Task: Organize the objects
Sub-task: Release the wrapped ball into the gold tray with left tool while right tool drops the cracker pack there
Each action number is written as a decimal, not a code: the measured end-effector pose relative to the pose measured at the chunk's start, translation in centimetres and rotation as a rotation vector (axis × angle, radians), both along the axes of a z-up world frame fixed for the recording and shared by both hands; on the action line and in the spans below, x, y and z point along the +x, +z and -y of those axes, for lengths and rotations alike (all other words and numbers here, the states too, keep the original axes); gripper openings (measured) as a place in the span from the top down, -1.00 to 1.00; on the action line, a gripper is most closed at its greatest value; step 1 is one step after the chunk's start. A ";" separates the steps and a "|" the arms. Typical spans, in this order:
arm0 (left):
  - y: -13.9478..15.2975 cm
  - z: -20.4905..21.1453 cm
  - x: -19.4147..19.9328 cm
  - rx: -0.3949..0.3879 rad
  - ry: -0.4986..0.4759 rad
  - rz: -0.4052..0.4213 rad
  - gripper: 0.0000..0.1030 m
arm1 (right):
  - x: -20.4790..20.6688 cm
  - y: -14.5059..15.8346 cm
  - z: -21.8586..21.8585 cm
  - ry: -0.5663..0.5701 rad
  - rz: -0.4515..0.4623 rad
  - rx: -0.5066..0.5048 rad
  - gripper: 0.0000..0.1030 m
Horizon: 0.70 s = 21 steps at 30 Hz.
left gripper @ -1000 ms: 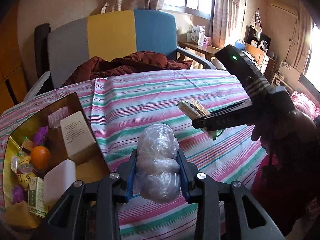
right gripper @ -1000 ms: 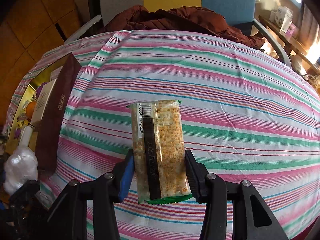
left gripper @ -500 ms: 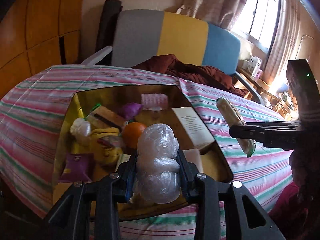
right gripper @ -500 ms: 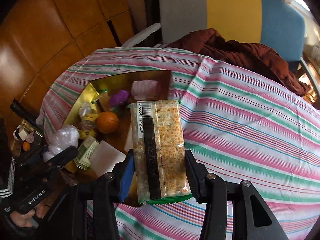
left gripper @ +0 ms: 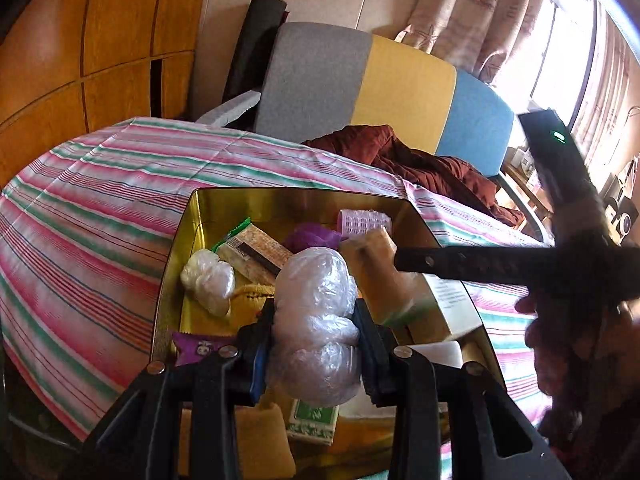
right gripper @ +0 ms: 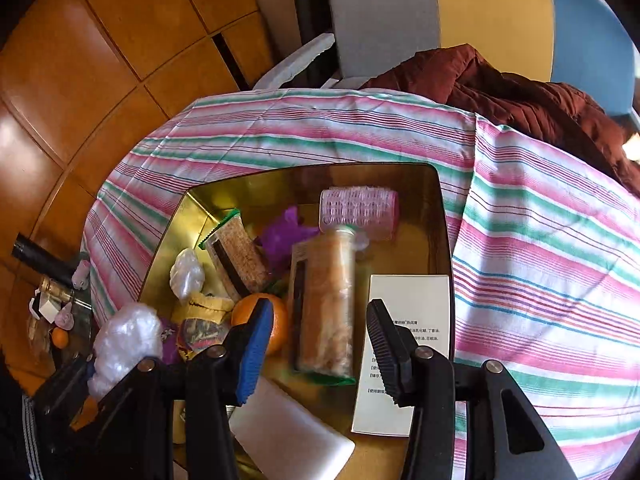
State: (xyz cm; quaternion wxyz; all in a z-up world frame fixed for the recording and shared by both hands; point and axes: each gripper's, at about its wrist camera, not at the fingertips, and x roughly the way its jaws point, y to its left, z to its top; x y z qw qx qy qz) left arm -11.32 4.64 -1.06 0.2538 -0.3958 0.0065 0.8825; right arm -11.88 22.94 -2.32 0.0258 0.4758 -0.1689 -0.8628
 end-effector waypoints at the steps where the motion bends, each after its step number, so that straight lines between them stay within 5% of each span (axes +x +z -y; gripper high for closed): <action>1: -0.1 -0.2 -0.3 -0.004 -0.001 0.000 0.31 | 0.3 -0.1 0.0 0.000 0.000 0.006 0.04; 5: -0.5 -1.3 -1.2 -0.026 -0.007 -0.005 0.30 | 2.1 -0.5 -0.1 -0.016 -0.008 0.035 0.04; 14: -1.0 -3.7 -2.8 -0.099 0.034 -0.021 0.12 | 5.5 -0.6 -0.4 -0.053 -0.045 0.085 -0.37; 21: -0.4 -3.7 -1.3 -0.136 0.030 -0.064 0.02 | 6.8 -0.9 -0.2 -0.082 -0.058 0.092 -0.50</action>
